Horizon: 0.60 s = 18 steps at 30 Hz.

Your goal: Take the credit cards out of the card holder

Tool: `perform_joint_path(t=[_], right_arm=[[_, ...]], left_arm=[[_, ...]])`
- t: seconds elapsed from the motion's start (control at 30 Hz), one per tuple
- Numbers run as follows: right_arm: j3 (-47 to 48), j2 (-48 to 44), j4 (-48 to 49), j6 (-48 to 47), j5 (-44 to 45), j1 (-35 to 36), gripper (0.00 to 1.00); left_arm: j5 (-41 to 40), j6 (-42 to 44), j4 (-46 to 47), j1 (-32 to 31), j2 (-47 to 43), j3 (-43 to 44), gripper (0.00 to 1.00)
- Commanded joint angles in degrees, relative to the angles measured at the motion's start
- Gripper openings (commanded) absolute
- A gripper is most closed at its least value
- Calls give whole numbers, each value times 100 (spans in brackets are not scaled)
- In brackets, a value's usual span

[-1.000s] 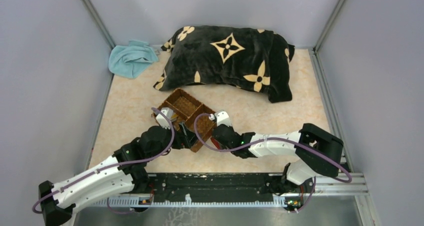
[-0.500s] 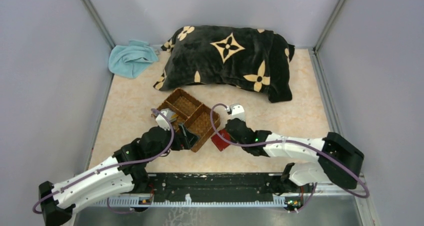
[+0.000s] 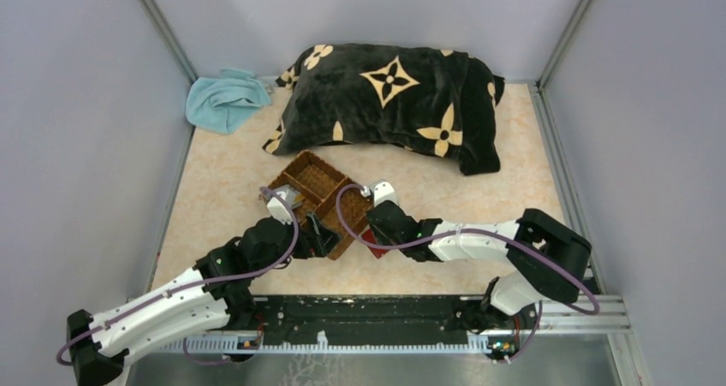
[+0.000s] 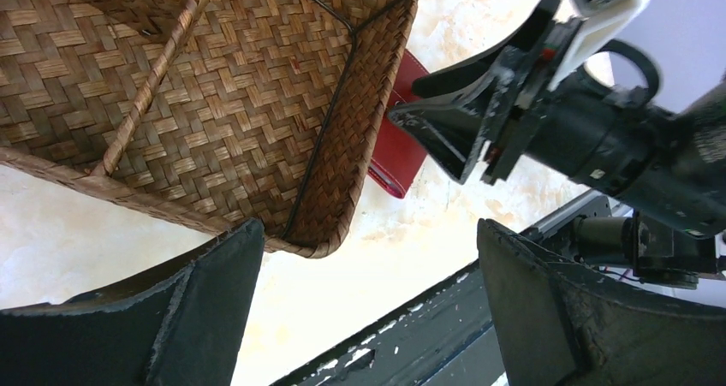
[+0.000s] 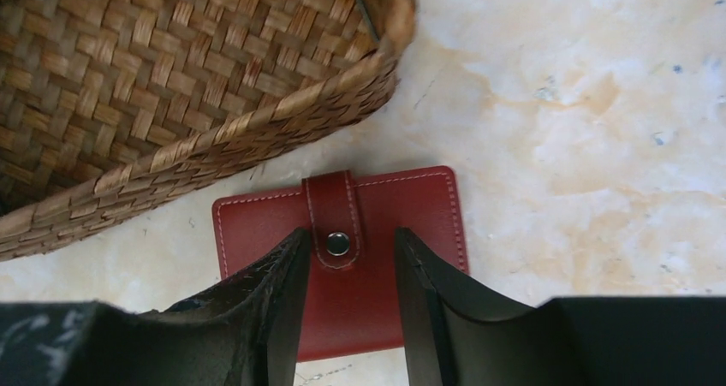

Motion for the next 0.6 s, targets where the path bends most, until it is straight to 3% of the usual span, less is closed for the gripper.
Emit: perform_joint_path(t=[0.0, 0.2, 0.3, 0.37, 0.57], right_arm=[[259, 315, 464, -74, -219, 149, 41], [338, 552, 338, 22, -254, 200, 41], [235, 565, 222, 43, -78, 211, 24], [232, 609, 3, 71, 267, 231, 0], [170, 430, -429, 199, 687, 214, 0]], left_arm=[[30, -72, -147, -40, -251, 64, 99], [31, -185, -275, -42, -440, -29, 99], [-27, -197, -364, -40, -500, -16, 99], [-88, -190, -404, -41, -534, -14, 99], [-167, -114, -402, -41, -498, 10, 99]])
